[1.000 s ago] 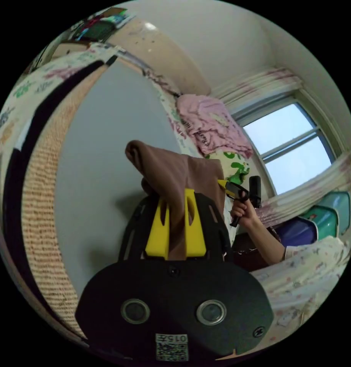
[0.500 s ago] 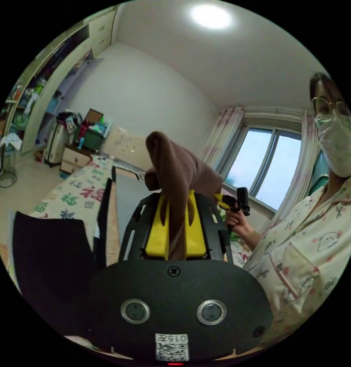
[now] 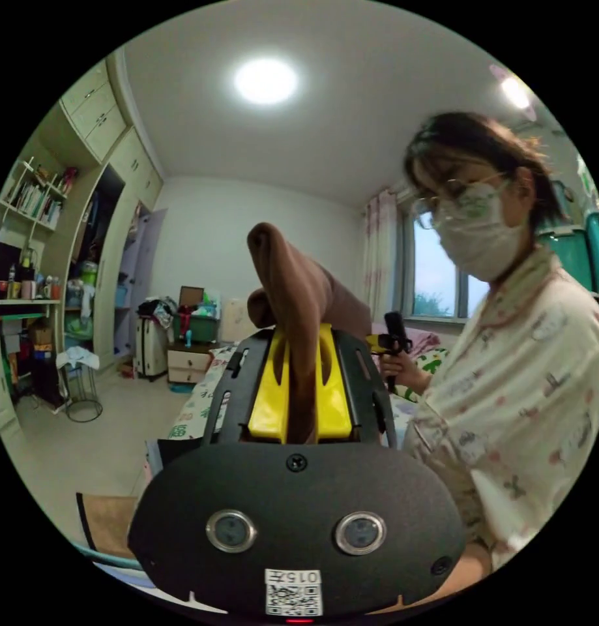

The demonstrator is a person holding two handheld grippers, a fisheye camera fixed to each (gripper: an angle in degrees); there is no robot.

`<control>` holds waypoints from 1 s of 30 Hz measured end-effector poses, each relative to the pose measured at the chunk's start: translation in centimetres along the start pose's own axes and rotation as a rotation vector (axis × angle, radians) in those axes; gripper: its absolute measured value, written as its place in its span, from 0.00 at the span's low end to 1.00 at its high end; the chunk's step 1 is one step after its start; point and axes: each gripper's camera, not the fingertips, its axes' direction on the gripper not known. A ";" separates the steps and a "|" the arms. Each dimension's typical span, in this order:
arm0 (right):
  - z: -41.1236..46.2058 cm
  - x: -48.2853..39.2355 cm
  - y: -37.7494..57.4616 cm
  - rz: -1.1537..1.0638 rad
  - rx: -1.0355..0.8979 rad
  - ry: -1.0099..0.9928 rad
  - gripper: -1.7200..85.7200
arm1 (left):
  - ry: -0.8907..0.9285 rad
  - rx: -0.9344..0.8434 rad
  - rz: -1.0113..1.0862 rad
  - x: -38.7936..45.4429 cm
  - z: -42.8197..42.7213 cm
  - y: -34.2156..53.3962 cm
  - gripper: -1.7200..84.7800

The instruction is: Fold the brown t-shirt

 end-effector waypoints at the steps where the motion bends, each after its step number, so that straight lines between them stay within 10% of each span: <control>1: 1.0 -0.5 0.5 0.004 -0.013 -0.015 0.09 | -0.020 -0.007 0.017 0.3 -2.1 1.0 0.08; 30: 15.5 -25.7 10.8 -0.014 -0.134 -0.195 0.09 | 0.050 0.146 0.068 -0.2 -19.1 12.2 0.09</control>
